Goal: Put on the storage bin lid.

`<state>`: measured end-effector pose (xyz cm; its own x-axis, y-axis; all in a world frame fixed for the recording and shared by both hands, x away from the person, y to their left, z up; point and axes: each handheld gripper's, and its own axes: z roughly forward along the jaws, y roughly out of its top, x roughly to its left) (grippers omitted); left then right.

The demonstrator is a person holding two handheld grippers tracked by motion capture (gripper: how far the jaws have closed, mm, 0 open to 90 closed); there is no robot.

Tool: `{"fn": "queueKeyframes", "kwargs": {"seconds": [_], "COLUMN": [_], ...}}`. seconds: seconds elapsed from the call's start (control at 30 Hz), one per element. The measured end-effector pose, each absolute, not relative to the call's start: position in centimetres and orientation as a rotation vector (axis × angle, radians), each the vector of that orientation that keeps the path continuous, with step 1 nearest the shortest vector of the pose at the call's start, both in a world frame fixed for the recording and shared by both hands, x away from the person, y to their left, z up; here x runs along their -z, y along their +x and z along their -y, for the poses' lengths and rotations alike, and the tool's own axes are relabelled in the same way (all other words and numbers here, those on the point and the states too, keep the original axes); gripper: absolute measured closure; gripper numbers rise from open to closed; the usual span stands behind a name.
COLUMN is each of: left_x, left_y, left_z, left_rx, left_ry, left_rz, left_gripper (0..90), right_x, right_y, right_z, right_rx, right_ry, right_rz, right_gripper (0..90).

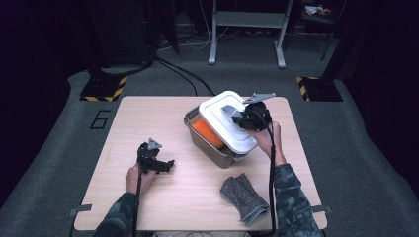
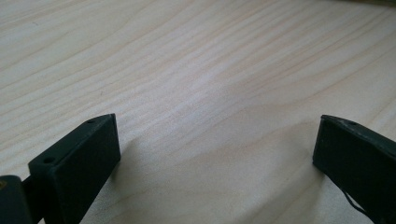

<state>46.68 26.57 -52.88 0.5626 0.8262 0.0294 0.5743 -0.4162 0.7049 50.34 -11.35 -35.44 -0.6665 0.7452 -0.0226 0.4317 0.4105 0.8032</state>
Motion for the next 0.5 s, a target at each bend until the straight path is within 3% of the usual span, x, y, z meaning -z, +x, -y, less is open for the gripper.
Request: {"fn": "queueKeyframes", "kwargs": {"seconds": [0.5], "left_x": [52.9], "left_y": [46.7], "left_z": [-26.5], "left_rx": [-0.501], "left_ry": [2.136], "left_rz": [-1.121], "left_gripper": [0.4], "right_x": [36.8], "right_y": [51.3], "right_z": [8.3], "right_rx": [-1.11], "right_ry": [0.938], "right_rz": [-2.388], "right_gripper": [66.9]}}
